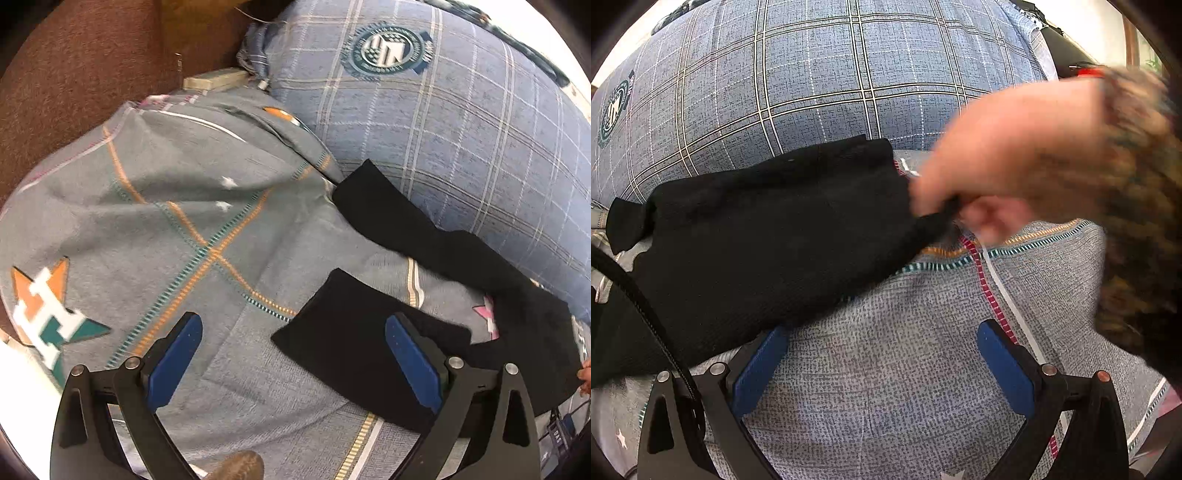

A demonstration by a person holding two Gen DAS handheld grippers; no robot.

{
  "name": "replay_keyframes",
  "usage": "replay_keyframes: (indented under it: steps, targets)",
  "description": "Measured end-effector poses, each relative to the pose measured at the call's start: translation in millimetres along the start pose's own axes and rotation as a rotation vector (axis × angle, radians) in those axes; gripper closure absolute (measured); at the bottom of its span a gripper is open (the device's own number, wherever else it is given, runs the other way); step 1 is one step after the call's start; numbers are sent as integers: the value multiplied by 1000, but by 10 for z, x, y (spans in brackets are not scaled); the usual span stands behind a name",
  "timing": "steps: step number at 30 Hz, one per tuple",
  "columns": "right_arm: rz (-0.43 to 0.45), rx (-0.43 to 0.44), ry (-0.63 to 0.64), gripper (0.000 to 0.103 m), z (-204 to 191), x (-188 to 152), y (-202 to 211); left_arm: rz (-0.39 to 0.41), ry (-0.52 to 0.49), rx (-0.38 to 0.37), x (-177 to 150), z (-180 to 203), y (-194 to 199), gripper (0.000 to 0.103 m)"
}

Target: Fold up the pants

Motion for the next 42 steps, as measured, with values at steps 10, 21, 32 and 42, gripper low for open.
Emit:
replay_keyframes:
  steps: [10,21,32,42]
  targets:
    - [0,-1,0,0,-14,10,3,-81,-80,-1,-392,150,-501,4]
    - [-1,-5,4,0,-26,8,2,-121,-30,-37,-566,118,-689,0]
    - [-42,22,-43,0,-20,-49,71,-139,-60,-73,-646,93,-582,0]
    - [-55,-49,-19,0,-71,-219,245,-202,-74,-112,-725,55,-324,8]
Point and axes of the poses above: each gripper's, at about its wrist camera, not at the fingertips, and y roughly against the way its jaws point, z to its right, x to its top, the point moved 3 cm from there along -y, roughly the way its jaws point, and after that the axes turned 3 degrees about -z, right-handed, at the moved point
